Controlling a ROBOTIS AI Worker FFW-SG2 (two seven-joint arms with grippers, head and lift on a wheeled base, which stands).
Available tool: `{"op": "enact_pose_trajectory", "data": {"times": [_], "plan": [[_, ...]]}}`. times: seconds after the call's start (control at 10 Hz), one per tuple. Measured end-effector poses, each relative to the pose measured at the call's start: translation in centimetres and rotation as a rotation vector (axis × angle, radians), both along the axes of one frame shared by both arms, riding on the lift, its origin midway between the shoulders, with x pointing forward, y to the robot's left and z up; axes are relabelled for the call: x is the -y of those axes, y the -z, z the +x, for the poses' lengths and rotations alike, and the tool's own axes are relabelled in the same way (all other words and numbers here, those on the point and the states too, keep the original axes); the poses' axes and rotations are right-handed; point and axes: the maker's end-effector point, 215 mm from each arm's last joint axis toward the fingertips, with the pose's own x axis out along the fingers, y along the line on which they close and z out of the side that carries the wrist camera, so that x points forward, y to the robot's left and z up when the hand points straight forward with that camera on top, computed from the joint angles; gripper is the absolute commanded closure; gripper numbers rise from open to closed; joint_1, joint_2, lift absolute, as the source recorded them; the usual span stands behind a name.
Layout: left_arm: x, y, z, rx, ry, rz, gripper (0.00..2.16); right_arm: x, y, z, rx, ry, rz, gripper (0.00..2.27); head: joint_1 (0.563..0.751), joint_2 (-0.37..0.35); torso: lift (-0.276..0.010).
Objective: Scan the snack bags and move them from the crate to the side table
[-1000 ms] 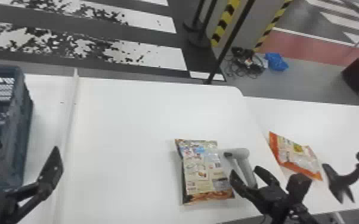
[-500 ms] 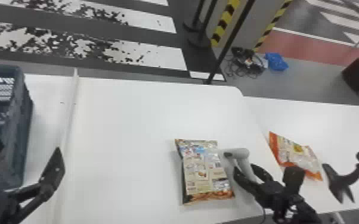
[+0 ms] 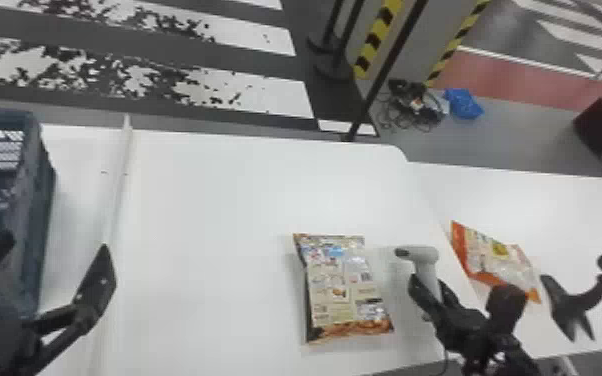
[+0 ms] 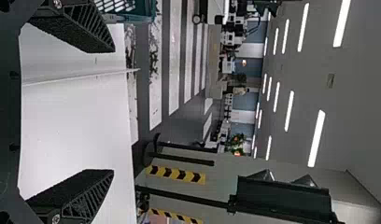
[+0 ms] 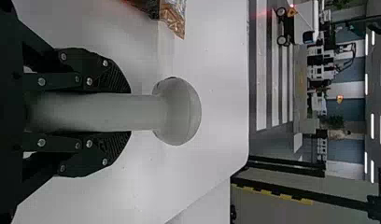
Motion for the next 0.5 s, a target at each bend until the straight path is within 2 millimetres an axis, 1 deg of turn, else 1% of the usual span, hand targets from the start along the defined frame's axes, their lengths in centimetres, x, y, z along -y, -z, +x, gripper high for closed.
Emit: {"op": "enact_pose_trajectory", "data": {"times": [0.1, 0.3, 0.4, 0.5], "plan": [[0.1, 0.1, 0.2, 0.001, 0.004, -0.003, 0.07, -0.1, -1.4, -0.6, 0.04, 0.05, -0.002, 2.24, 0.695, -0.35, -0.087], [0.2, -0.1, 0.6, 0.006, 0.009, -0.01, 0.07, -2.4, -4.5, -2.3, 0.11, 0.077, 0.034, 2.24, 0.695, -0.35, -0.087], [0.4, -0.2, 0.7, 0.008, 0.013, -0.014, 0.07, -3.5, -5.2, -3.4, 0.123, 0.084, 0.058, 2.24, 0.695, -0.35, -0.087], [0.8, -0.3, 0.8, 0.008, 0.018, -0.019, 0.07, -4.5, -5.4, -4.4, 0.125, 0.085, 0.073, 2.24, 0.695, -0.35, -0.087]]}}
